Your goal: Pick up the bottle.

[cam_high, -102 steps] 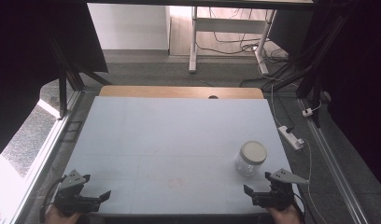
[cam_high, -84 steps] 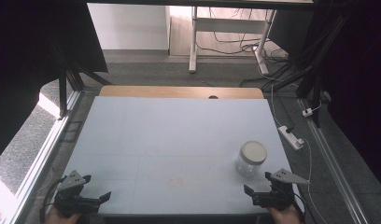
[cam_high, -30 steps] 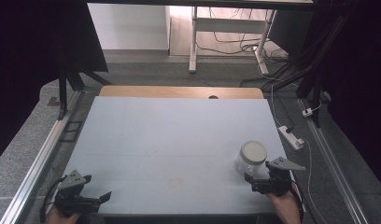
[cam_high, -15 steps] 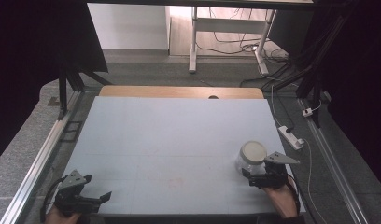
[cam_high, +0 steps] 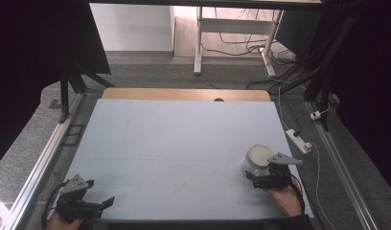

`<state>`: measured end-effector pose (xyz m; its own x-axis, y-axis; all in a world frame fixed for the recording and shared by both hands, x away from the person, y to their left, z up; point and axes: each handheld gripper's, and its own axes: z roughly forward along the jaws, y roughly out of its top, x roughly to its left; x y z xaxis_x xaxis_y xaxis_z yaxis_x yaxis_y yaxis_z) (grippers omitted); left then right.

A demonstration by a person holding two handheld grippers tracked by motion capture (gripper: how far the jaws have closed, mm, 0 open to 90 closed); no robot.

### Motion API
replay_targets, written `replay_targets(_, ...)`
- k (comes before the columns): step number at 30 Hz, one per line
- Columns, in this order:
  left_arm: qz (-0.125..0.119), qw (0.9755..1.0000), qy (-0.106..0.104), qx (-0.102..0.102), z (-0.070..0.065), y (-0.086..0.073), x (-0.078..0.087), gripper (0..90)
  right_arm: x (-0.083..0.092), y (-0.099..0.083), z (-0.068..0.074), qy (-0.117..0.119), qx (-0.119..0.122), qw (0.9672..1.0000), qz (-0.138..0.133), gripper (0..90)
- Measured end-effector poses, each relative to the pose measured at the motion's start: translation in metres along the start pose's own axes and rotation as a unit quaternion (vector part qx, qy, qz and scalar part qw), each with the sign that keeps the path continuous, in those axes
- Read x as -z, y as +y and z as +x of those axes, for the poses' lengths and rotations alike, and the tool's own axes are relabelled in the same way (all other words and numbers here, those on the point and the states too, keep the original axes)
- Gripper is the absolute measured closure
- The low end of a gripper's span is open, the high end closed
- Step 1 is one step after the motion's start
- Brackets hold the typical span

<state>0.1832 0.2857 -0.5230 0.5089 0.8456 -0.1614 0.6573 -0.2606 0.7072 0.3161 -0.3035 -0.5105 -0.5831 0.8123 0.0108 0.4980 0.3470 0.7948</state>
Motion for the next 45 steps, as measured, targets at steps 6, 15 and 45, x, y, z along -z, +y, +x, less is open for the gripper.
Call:
replay_targets(6, 0.000, 1.0000, 0.000, 0.000, 0.000, 0.000, 0.000, 0.0, -0.004, 0.000, -0.001, 0.005, 0.006, 1.0000, 0.002, 0.0)
replay_targets(15, 0.001, 1.0000, -0.001, -0.001, 0.000, 0.000, -0.001, 0.0, -0.003, 0.003, -0.001, 0.013, 0.005, 0.9994, -0.032, 0.0)
replay_targets(45, 0.006, 1.0000, 0.000, -0.006, -0.001, 0.001, -0.001, 0.0, 0.003, 0.011, 0.000, -0.001, 0.015, 0.9993, -0.034, 6.3)
